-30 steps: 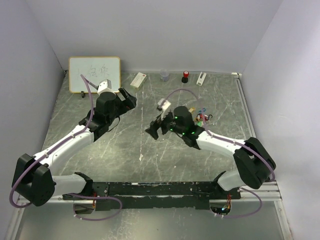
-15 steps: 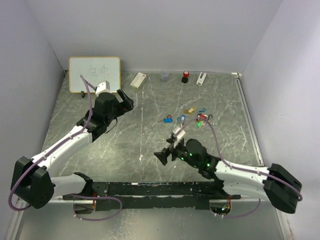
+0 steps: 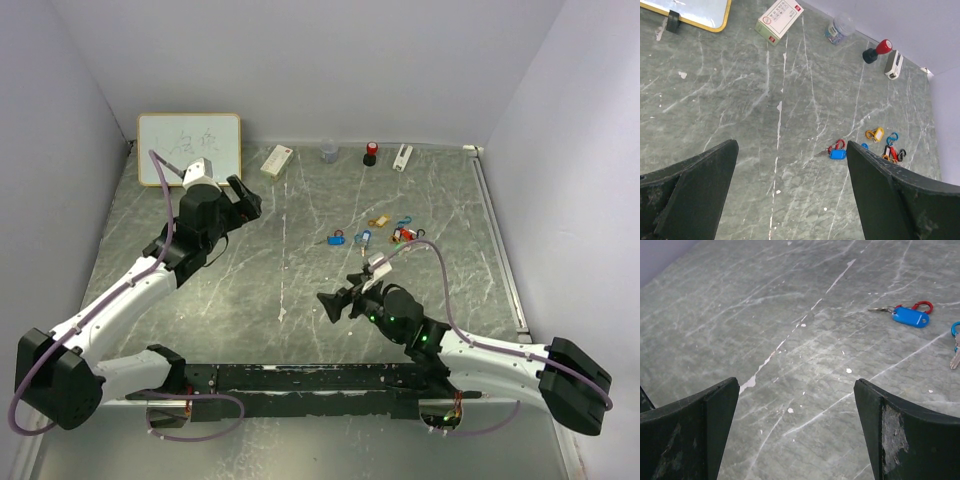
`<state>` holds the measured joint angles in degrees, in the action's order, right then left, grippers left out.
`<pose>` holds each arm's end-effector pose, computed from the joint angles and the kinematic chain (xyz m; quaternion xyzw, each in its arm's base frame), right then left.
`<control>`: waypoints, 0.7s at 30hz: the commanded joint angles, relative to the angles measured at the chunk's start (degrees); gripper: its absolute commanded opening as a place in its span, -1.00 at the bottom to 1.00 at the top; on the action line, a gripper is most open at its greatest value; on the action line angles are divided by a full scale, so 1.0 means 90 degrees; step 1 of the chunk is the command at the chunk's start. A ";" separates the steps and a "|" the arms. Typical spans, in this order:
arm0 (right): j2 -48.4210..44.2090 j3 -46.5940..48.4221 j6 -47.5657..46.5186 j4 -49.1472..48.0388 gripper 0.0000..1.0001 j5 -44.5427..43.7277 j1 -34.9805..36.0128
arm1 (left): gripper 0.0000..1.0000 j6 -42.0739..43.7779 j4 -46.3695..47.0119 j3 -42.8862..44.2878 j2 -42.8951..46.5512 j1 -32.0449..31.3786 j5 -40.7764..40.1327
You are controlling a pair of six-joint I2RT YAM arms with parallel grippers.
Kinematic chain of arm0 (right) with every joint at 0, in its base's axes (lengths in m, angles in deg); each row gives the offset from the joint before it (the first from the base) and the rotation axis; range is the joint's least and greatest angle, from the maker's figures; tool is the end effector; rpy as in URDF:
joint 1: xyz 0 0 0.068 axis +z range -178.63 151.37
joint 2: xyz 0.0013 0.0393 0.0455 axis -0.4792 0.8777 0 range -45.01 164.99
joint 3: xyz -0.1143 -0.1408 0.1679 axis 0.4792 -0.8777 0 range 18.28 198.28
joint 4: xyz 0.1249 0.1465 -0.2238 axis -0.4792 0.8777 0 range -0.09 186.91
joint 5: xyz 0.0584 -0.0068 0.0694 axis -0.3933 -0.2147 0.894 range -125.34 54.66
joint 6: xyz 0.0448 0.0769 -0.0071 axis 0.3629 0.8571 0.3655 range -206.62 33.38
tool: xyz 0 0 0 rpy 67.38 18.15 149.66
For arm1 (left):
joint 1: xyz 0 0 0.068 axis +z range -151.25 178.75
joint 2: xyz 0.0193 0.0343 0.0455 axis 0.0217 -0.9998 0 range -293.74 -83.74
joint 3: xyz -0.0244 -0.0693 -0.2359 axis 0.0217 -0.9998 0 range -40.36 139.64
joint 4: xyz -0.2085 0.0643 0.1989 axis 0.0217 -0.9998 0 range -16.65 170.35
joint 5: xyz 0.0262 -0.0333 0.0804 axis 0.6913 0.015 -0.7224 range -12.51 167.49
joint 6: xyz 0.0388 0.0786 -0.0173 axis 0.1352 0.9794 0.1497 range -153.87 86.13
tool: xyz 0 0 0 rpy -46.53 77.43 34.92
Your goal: Put the keys on the keyring
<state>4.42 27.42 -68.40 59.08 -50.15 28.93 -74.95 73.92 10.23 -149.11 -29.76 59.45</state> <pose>0.1608 0.2148 0.1333 -0.1763 0.7405 0.3160 0.5663 0.3171 -0.1442 0.2614 -0.1773 0.8004 -0.2121 0.5320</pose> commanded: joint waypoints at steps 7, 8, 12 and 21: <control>-0.0215 -0.0797 0.1104 -0.1636 1.00 -0.0216 0.0032 | 1.00 -0.0056 -0.0531 0.0236 0.0157 0.0072 -0.0494; -0.0128 -0.0741 0.1073 -0.1618 1.00 -0.0116 0.0035 | 1.00 -0.0118 -0.0622 0.0183 0.0254 0.0072 -0.0638; 0.0000 -0.0548 0.0957 -0.1497 1.00 0.0167 0.0044 | 1.00 -0.0397 -0.1241 -0.0140 0.1037 0.0072 -0.1411; -0.0070 -0.0201 0.0578 -0.1361 1.00 0.0442 0.0061 | 1.00 -0.0575 -0.1799 -0.0977 0.2556 0.0072 -0.1437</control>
<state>4.31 22.53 -61.08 47.23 -47.59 29.13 -79.76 60.52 3.67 -128.17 -29.54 46.60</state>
